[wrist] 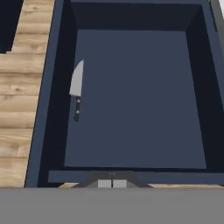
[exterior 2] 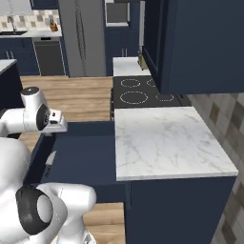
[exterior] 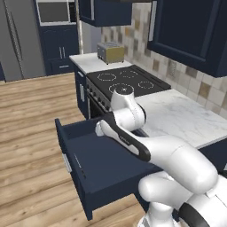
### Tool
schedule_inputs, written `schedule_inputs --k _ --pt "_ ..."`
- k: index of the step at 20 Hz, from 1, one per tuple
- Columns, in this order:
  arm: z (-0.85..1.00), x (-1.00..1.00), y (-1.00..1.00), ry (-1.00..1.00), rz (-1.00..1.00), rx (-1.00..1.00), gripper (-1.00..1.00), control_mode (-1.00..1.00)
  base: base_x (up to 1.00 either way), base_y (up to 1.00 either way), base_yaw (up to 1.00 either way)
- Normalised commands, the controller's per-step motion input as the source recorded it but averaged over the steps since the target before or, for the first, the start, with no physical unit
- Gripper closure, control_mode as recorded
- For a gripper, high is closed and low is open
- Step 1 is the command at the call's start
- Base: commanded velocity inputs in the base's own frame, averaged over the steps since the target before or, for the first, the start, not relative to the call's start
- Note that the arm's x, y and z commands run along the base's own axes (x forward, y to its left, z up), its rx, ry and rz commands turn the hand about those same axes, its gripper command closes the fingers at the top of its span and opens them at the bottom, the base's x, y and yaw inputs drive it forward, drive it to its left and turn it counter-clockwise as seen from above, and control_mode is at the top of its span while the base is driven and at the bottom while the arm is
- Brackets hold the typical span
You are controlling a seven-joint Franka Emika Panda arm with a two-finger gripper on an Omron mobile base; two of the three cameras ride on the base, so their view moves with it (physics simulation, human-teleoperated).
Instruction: Pick up the metallic utensils from the counter and place them in the open drawer. Make sure not to pick up any wooden utensils.
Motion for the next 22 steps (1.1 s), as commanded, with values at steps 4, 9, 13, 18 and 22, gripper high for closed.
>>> schedule_inputs --k 4,9,13,18,22 --pt "0.00 0.00 0.00 0.00 0.00 0.00 -1.00 -1.00 0.00 0.00 0.00" --pt "0.03 -0.48 0.47 0.00 0.05 0.00 -1.00 -1.00 0.00 0.00 0.00" --pt "0.06 -1.00 1.00 -0.02 0.07 -0.03 -1.00 -1.00 0.00 0.00 0.00" --pt "0.00 -0.73 1.00 -0.01 0.02 -0.09 -1.00 -1.00 0.00 0.00 0.00" --pt "0.20 0.03 0.45 -0.01 0.00 -0.04 -1.00 -1.00 0.00 0.00 0.00"
